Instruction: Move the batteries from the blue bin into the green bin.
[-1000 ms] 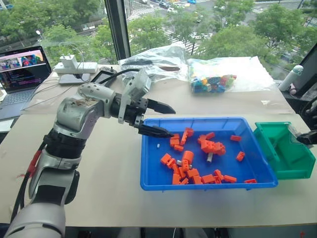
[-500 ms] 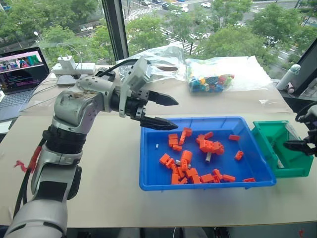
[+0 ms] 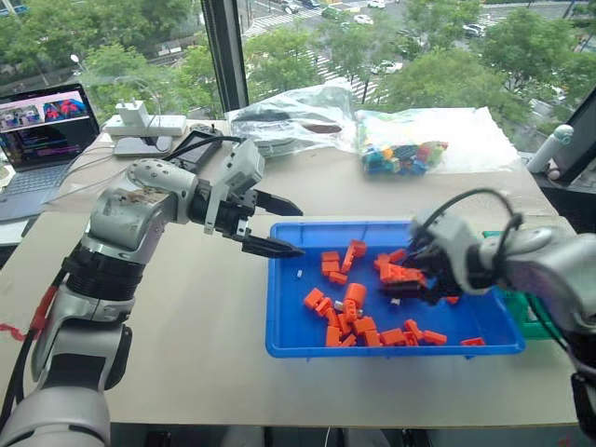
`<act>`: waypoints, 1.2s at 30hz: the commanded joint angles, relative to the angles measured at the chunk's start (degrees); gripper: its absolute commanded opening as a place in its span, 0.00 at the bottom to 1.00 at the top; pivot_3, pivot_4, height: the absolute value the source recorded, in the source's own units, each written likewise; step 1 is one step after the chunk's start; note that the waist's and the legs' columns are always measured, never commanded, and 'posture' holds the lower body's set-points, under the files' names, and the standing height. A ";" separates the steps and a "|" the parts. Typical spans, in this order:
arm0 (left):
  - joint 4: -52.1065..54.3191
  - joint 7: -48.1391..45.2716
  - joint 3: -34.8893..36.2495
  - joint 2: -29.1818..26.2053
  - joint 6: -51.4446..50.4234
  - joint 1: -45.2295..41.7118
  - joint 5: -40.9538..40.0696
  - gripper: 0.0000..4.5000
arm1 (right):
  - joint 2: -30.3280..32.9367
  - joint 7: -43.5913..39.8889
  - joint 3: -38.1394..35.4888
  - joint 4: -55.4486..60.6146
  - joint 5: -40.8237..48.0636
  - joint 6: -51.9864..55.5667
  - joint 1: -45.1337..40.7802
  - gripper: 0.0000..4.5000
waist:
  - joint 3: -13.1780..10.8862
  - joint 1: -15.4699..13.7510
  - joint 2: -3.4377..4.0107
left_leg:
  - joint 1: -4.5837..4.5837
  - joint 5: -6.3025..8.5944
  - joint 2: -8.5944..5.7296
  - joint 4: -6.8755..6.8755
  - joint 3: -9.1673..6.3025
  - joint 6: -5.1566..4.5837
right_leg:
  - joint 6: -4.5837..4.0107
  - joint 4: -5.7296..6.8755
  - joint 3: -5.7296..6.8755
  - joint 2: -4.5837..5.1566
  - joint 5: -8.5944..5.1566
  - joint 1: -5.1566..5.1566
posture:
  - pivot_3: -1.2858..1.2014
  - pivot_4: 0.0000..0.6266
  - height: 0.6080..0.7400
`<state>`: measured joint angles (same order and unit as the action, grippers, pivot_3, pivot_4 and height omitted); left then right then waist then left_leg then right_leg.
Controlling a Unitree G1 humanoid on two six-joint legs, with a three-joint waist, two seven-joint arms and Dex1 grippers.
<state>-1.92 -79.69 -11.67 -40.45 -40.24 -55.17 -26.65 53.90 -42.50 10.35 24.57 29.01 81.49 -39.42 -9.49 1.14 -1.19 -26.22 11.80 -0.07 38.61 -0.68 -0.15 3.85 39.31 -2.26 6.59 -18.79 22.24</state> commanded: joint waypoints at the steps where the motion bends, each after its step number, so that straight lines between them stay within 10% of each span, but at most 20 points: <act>1: 2.32 0.05 1.05 -0.65 -0.41 -0.06 -0.56 0.98 | 2.85 -1.16 0.54 -1.84 -2.44 -6.33 -1.09 0.97 | 0.00 -0.02 0.00 | 0.00 0.00 0.00 0.00 -0.01 0.00 | 0.00 0.00 0.01 -0.01 0.00 0.00 | 0.52 0.24 0.98; 18: 3.55 2.09 1.42 -0.66 -1.02 0.51 -0.69 0.98 | -1.00 -6.06 6.42 -20.14 -9.24 -18.94 -2.01 0.97 | 0.00 1.38 0.00 | 0.01 0.00 0.04 0.00 -0.16 0.00 | -0.01 0.06 0.03 -0.12 0.00 0.00 | 0.52 0.24 0.98; 27: 3.47 2.55 1.32 -0.52 -0.80 0.39 -0.63 0.98 | 0.58 -7.59 4.25 -17.58 -10.04 -18.71 -0.94 0.33 | 0.00 1.35 0.00 | 0.01 0.00 0.04 0.02 -0.16 0.01 | -0.01 0.07 0.04 -0.12 0.00 -0.01 | 0.52 0.24 0.98; 36: 3.24 2.53 1.00 -0.14 -0.54 0.03 -0.52 0.98 | 5.58 -4.78 0.27 -24.13 -14.45 -20.23 -1.51 0.33 | 0.00 1.17 0.00 | 0.01 0.00 0.03 0.01 -0.16 0.00 | -0.01 0.05 0.03 -0.11 0.00 -0.02 | 0.52 0.24 0.98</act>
<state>0.27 -77.11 -11.61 -40.58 -41.40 -54.04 -27.05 58.65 -48.93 12.39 2.49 16.73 62.48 -40.35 -9.49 2.30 -1.18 -26.21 11.80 -0.04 38.62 -0.84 -0.15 3.84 39.36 -2.22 6.47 -18.79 22.21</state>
